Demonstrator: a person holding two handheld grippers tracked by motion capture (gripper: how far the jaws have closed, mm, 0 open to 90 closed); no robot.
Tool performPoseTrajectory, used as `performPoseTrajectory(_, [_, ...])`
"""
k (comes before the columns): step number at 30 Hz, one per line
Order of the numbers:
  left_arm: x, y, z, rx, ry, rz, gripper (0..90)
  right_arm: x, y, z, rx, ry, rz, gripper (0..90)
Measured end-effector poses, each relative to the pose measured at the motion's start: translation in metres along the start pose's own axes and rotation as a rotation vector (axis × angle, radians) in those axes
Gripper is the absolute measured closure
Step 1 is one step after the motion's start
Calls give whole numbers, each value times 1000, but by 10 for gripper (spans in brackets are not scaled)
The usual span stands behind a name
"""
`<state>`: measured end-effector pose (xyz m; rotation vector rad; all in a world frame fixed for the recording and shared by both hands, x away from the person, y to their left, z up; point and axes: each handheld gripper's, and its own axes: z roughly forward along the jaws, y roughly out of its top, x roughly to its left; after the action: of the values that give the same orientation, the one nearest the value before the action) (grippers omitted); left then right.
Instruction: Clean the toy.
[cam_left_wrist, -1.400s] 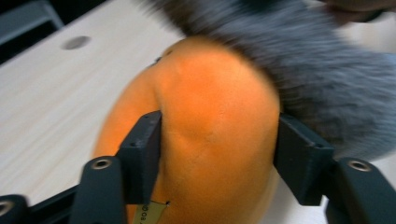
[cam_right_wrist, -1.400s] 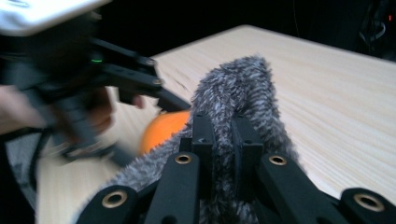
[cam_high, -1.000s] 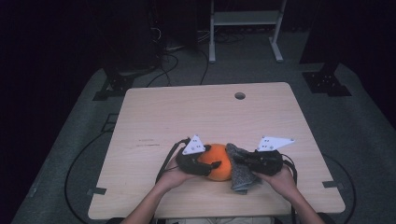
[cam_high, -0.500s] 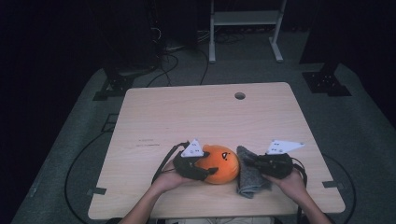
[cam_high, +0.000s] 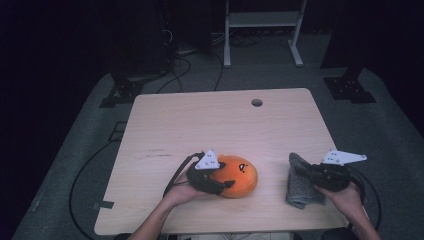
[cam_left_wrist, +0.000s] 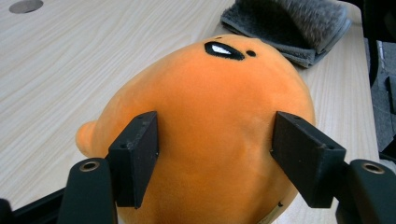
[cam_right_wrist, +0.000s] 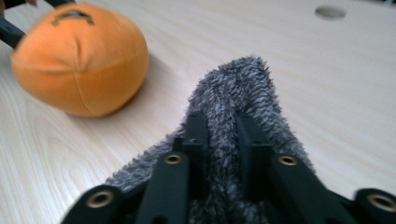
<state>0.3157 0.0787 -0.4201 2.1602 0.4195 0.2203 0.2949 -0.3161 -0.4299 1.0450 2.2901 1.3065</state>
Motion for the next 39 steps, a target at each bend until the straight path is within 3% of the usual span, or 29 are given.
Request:
performPoseTrajectory(3, [0,1,-1,-2,-9,6,295,-3,-4,3,-24,20,29,639])
performPoseTrajectory(10, [-2,8,-4,-23,-7,35,244,-1,4,5,-63,28,26,543])
performPoseTrajectory(16, [-1,18,-1,-60,-25,83,200,-1,6,9,-78,44,33,533])
performPoseTrajectory(19, [6,24,6,-50,-3,98,175,2,5,11,-81,54,28,529])
performPoseTrajectory(21, [11,25,12,-31,-30,68,150,4,6,11,-90,63,20,523])
performPoseTrajectory(23, [14,22,20,17,-101,41,137,6,7,12,-96,75,16,520])
performPoseTrajectory(24, [14,20,22,24,-110,30,136,7,8,13,-99,81,10,519])
performPoseTrajectory(25, [13,19,23,26,-104,36,167,8,9,14,-98,87,7,518])
performPoseTrajectory(27, [10,20,22,35,-66,62,391,11,10,15,-99,94,-2,514])
performPoseTrajectory(30, [7,28,17,6,-22,65,532,14,12,15,-110,100,-14,514])
performPoseTrajectory(32, [9,35,12,-22,40,81,540,14,13,14,-123,99,-12,514])
performPoseTrajectory(35, [23,40,8,-40,160,59,524,12,13,13,-130,93,-3,512])
performPoseTrajectory(36, [29,40,8,-32,166,47,510,11,13,13,-127,92,0,510])
performPoseTrajectory(39, [37,31,17,33,130,11,456,9,11,14,-124,85,11,504])
